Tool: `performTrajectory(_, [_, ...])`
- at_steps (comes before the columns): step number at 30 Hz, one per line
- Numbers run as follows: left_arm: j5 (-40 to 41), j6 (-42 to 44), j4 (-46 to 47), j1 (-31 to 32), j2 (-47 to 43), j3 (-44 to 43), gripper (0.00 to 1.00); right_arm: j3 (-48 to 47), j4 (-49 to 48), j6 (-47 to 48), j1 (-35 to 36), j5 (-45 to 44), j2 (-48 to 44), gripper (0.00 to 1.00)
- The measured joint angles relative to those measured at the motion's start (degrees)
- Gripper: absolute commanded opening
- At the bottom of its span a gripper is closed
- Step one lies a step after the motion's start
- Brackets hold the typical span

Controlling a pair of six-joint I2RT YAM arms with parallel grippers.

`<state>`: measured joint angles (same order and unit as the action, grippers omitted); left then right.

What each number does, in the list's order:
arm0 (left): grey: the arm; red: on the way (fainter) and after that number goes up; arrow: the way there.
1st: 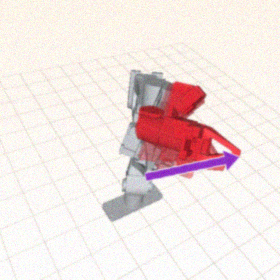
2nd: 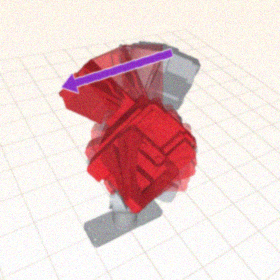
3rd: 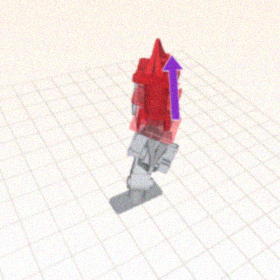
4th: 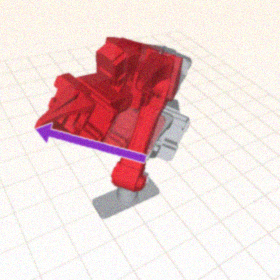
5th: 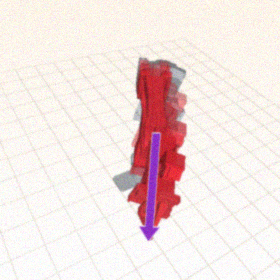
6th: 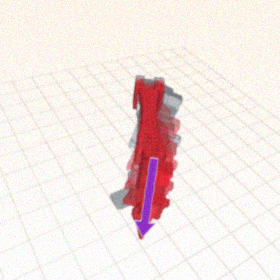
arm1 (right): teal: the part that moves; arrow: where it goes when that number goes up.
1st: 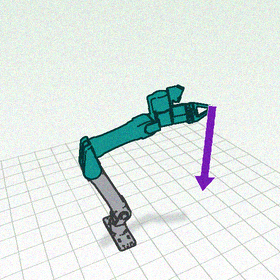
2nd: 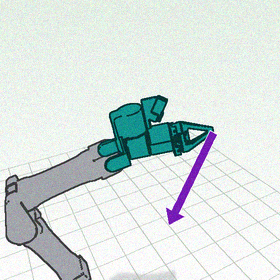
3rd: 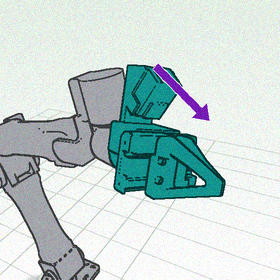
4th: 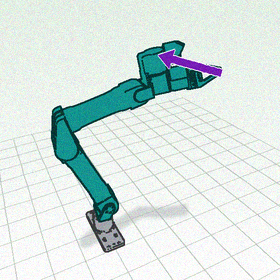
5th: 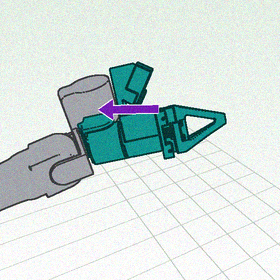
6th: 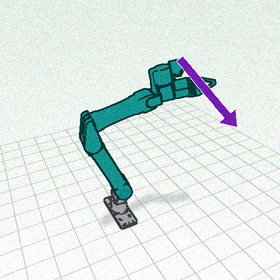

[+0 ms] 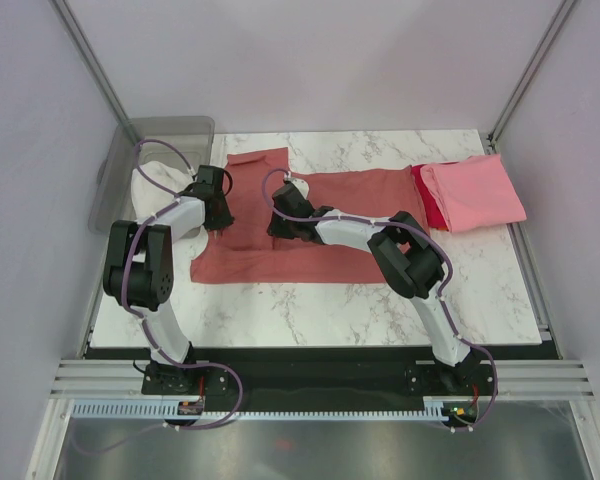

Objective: Fold and stack the t-shirts
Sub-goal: Fold the tshirt

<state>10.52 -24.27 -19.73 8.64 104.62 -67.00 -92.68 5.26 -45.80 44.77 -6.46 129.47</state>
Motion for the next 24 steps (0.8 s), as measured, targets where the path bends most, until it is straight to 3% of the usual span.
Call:
performTrajectory(5, [0.07,0.0,-0.11,0.48,-0.57,0.0,0.37,0.83,-0.46,0.17,0.0,-0.09,-0.42,0.24])
performTrajectory(12, [0.02,0.0,0.17,1.79,-1.77,0.0,0.37,2.29,-0.2,0.24,0.0,-1.16,-1.6,0.23])
performTrajectory(16, [-0.04,0.09,0.31,2.01,-1.92,0.0,0.45,2.32,-0.07,0.52,0.0,-1.4,-1.68,0.3])
performTrajectory(20, [-0.02,0.17,0.35,1.99,-1.92,0.0,0.47,2.32,-0.02,0.9,0.0,-1.44,-1.79,0.26])
performTrajectory(24, [0.15,0.2,0.35,1.99,-1.84,0.0,0.41,2.34,0.0,1.07,0.07,-1.6,-1.97,0.18])
